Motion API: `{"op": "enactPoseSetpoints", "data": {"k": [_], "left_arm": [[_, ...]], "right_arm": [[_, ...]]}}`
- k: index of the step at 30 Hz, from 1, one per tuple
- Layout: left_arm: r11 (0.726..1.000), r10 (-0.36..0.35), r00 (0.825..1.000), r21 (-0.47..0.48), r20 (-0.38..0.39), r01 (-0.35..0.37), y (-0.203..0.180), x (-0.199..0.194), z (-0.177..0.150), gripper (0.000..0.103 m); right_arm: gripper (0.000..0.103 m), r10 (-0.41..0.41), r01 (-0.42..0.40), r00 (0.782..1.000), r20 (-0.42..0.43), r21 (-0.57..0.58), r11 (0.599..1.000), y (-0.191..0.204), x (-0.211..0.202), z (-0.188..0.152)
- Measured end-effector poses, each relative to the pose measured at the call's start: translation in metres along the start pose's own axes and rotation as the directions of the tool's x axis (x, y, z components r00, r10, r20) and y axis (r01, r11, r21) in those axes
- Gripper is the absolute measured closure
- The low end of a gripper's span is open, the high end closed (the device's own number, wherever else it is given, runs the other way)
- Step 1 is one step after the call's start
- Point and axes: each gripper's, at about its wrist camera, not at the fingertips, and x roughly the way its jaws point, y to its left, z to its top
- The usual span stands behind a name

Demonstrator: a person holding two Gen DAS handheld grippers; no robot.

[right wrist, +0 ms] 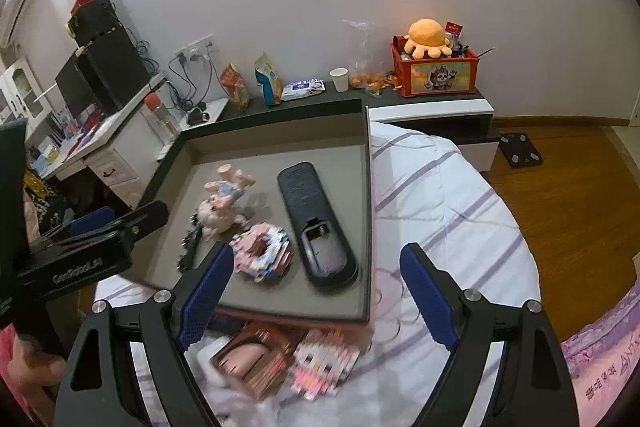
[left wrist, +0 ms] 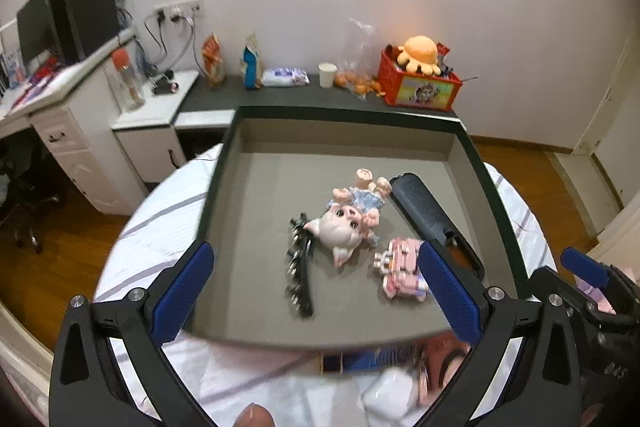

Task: Organize rigid objects
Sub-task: 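Withdraw the left gripper from the box, then close the right gripper on the white round plug adapter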

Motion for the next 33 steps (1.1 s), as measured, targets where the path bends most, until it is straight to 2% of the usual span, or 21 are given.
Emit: {"op": "enactPoseSetpoints", "data": {"k": [8,16,25,33], "left_arm": [[0.999,0.029,0.999,0.013,0.046,-0.029,0.01,-0.056,-0.038,0.0],[0.999,0.053,0.998,-0.009,0.044,-0.053,0.021,-0.09,-0.083,0.0],[0.997,0.074,0.997,-0.033,0.03,-0.073,0.031,-0.102,-0.114,0.0],[0.996,0.083,0.997,-0.036,0.004,-0.083,0.038,-0.099,-0.131,0.0]], "right_arm": [[0.016,0.017,-0.016,1.0,0.02,-0.032,0.999,0.017,-0.034,-0.023],[0.016,0.028,-0.029,0.999,-0.017,-0.056,0.998,0.023,-0.05,-0.06],[0.016,0.018,-0.025,0.997,-0.08,-0.091,0.996,0.032,-0.049,-0.096],[0.016,0.011,-0.031,0.99,-0.141,-0.138,0.99,0.046,-0.033,-0.113]]}}
